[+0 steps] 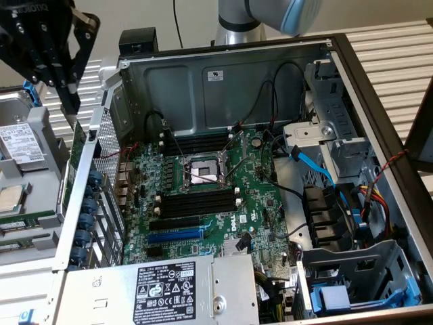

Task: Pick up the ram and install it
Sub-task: 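Reach for the ram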

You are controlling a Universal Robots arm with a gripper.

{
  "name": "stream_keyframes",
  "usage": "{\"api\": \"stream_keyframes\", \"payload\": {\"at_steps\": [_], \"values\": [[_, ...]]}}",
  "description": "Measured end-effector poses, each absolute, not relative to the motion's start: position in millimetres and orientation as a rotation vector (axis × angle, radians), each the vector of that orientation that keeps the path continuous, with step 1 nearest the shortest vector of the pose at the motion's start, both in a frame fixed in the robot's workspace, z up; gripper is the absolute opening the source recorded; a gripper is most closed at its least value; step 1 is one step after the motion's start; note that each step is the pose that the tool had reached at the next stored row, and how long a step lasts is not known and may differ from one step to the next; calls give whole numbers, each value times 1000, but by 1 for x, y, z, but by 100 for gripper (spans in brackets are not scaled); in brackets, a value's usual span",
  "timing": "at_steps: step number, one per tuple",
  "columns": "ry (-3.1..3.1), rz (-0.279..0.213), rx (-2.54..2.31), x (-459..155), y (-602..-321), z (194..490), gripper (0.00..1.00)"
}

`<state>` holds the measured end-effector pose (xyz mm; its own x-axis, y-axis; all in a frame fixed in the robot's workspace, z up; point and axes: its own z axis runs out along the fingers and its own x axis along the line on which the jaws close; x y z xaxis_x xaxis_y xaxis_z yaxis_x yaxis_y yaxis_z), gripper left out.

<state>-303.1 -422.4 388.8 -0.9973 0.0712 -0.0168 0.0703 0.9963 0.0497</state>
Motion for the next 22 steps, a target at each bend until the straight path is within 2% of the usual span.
{"api": "stream_keyframes", "payload": {"at_steps": [22], "values": [[3120, 77, 111, -403, -434, 385, 11]]}}
